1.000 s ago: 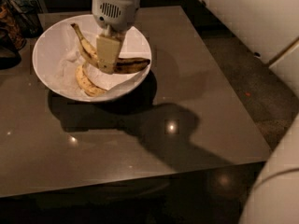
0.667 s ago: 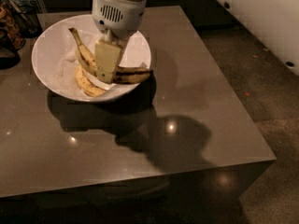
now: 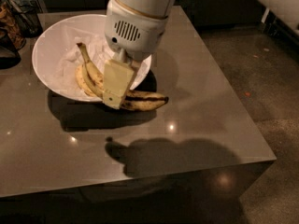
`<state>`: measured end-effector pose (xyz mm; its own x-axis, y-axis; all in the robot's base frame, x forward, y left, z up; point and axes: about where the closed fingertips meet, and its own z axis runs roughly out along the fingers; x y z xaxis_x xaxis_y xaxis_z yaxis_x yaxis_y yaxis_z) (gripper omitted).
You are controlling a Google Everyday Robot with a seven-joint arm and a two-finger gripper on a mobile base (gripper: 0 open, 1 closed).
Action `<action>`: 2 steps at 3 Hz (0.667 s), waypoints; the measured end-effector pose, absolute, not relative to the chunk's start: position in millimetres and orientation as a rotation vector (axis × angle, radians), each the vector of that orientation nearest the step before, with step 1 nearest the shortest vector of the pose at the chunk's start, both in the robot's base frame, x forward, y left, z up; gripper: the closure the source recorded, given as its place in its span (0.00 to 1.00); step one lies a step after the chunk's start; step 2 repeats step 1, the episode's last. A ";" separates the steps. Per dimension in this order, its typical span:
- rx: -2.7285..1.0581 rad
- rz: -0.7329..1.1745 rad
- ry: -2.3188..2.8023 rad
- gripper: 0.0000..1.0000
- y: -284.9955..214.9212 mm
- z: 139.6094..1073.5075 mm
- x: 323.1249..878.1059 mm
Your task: Pick banana from white bowl
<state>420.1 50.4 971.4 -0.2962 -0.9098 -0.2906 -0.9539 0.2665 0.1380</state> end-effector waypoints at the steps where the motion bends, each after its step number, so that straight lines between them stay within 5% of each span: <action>1: -1.751 0.431 2.359 1.00 53.6 972.5 423.1; 2: -1.751 0.431 2.359 1.00 53.6 972.5 423.1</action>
Offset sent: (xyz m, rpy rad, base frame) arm 0.0000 0.0000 0.0000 0.0000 0.0000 0.0000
